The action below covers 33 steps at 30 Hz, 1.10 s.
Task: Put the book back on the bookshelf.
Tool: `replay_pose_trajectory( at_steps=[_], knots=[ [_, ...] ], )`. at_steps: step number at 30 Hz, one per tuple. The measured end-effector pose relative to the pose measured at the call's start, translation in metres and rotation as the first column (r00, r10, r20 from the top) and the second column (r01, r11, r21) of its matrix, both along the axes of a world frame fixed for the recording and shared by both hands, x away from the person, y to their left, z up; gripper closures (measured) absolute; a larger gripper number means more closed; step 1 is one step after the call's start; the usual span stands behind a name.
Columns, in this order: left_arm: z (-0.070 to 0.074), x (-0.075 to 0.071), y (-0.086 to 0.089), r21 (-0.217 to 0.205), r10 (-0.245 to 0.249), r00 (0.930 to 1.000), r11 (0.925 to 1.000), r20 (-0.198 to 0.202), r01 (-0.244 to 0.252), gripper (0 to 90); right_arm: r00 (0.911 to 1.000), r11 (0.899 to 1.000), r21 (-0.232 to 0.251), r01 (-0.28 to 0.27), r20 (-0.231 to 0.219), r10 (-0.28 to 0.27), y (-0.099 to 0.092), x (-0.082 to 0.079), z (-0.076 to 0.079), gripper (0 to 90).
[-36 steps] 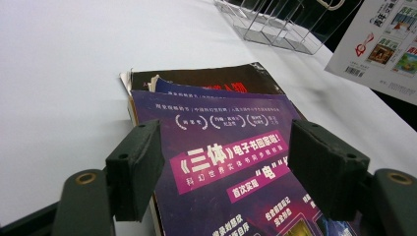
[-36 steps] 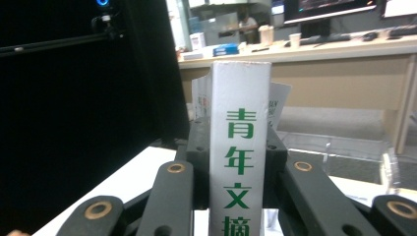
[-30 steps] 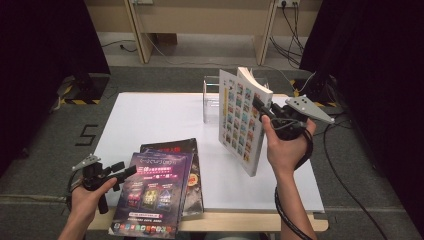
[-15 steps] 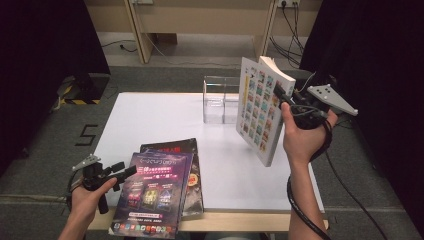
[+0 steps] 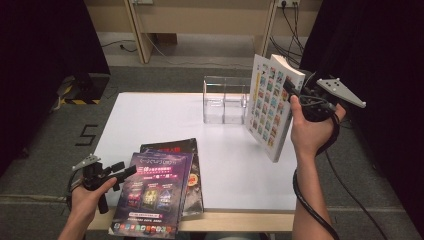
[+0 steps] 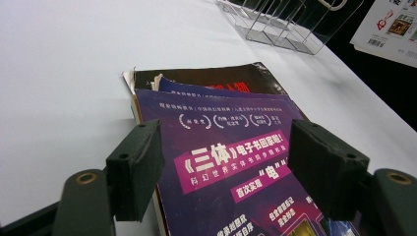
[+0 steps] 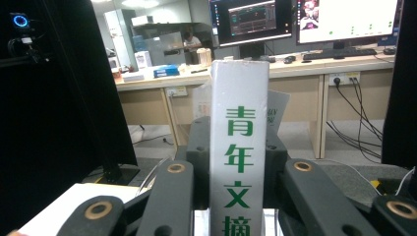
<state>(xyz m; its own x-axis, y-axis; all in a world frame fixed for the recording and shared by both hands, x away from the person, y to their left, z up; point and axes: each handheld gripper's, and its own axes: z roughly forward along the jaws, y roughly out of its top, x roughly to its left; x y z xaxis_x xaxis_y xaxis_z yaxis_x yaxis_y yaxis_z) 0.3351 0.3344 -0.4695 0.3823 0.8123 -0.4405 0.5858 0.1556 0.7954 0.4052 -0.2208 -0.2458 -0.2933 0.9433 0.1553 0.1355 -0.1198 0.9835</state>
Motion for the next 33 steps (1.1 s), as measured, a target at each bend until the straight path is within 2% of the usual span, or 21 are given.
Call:
replay_pose_trajectory(
  at_steps=[22,33],
  knots=[
    [-0.002,0.0,0.002,0.0,0.004,1.0,1.0,-0.004,-0.004,28.6,0.9989,0.999,0.006,0.04,-0.023,-0.04,0.001,0.049,0.006,74.1],
    [-0.002,0.001,0.003,0.002,0.002,1.0,1.0,-0.005,-0.002,28.6,0.9978,0.999,0.006,0.052,-0.042,-0.052,0.0,0.064,0.007,74.1]
  ],
)
